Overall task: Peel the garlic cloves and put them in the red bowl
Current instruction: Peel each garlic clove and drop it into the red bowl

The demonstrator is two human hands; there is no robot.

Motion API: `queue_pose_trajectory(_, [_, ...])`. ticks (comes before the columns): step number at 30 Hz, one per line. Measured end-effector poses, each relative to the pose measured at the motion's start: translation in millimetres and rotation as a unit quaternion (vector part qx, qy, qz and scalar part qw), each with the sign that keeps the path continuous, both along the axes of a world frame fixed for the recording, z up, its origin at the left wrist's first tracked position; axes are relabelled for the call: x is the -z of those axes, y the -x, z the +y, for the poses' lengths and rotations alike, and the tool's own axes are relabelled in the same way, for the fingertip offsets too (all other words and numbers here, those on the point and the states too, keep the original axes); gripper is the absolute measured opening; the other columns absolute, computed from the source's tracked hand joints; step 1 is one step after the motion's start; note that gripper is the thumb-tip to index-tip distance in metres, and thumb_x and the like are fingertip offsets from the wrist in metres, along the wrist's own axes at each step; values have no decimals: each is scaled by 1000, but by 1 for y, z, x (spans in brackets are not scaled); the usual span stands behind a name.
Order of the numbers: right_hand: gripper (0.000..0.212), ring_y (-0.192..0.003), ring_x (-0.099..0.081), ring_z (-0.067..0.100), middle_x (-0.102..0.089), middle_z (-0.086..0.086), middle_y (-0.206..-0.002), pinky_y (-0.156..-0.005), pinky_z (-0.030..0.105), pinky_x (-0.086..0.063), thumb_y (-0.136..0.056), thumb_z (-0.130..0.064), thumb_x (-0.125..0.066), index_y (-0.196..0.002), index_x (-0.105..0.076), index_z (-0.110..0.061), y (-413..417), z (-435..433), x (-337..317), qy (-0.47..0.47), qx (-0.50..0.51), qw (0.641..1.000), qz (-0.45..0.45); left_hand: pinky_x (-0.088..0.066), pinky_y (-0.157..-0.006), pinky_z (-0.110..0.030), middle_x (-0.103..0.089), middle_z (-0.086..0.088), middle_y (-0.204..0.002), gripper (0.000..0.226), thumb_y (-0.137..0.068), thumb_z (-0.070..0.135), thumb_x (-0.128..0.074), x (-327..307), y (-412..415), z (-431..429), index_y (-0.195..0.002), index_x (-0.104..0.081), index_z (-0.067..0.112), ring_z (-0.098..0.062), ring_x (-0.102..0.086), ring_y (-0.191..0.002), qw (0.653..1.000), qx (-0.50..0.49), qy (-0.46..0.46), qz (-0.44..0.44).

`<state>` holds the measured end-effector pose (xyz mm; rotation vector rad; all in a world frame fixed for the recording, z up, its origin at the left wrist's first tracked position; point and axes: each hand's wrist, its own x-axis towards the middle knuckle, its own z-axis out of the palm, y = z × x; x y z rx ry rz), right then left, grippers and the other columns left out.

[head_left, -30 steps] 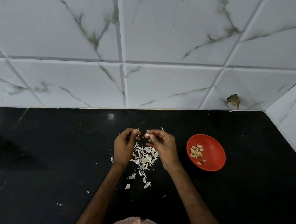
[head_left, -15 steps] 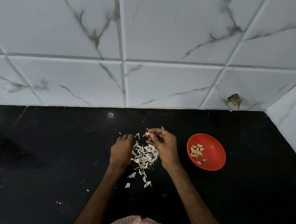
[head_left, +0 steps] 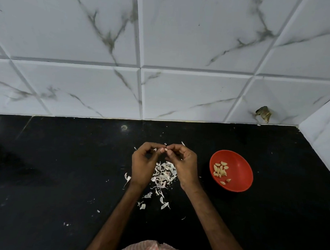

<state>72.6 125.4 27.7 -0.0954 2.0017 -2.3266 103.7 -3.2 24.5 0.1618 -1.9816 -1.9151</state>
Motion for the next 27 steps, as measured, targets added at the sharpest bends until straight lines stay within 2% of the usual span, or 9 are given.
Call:
queue_pose_trajectory(2, [13,-90,-71,22,-74,8,-95,-74,36,-62,-91,3,-69,-93,-73,-9,0,-1,1,-25,7,1000,11,-57,-75,-28,-76,-3,-93,8,-91,1,-70,-2,1,3,-96,-74,7,-19,-73,-89,1000,-3,-27,-11])
queue_pose_trajectory(5, [12,-88,-71,21,-74,-2,-91,-77,45,-62,-92,-5,-71,-93,-74,-16,0,-3,5,-111,17,992,51,-53,-62,-20,-75,-2,-87,8,-92,0,-68,-5,0,9,-96,-73,6,-11,-69,-76,997,-14,-72,-32])
queue_pose_trajectory(7, [11,-87,-70,15,-73,-7,-89,-79,43,-61,-92,-8,-71,-95,-74,-18,-1,-3,5,-164,25,983,75,-52,-59,-23,-73,-2,-85,6,-92,4,-70,-2,1,11,-95,-72,9,-13,-66,-73,995,-17,-85,-48])
queue_pose_trajectory(11, [9,-89,-67,13,-69,-8,-92,-77,35,-59,-91,-10,-71,-95,-72,-17,-4,-4,0,-200,34,971,130,-52,-55,-35,-73,-8,-83,5,-93,9,-71,0,1,10,-89,-73,12,-22,-64,-71,993,-33,-94,-65])
queue_pose_trajectory(15, [6,-86,-70,13,-71,-7,-90,-73,30,-60,-90,-7,-72,-93,-74,-11,-4,-2,-5,-207,52,962,172,-53,-62,-22,-74,-7,-88,6,-92,1,-69,-4,-4,10,-92,-73,6,-14,-69,-79,994,-9,-97,-46])
queue_pose_trajectory(19, [4,-81,-71,14,-72,-7,-85,-70,34,-61,-86,-12,-76,-90,-75,-13,-5,0,-5,-224,51,956,183,-50,-54,-22,-74,-3,-88,5,-92,2,-70,-6,-6,6,-92,-72,7,-13,-67,-75,998,8,-59,-36])
queue_pose_trajectory(22, [4,-80,-71,13,-73,-9,-83,-72,34,-60,-87,-10,-75,-89,-77,-13,-5,0,-7,-223,48,958,175,-53,-64,-18,-74,-1,-87,7,-91,-1,-70,-7,-6,4,-93,-71,6,-11,-69,-78,999,9,-40,-25])
queue_pose_trajectory(27, [3,-78,-71,13,-74,-7,-82,-72,34,-59,-87,-9,-74,-88,-77,-11,-2,-1,-9,-227,37,959,169,-58,-76,-27,-74,2,-91,14,-93,3,-69,-5,-5,5,-95,-71,16,-18,-71,-85,1000,-3,19,-13])
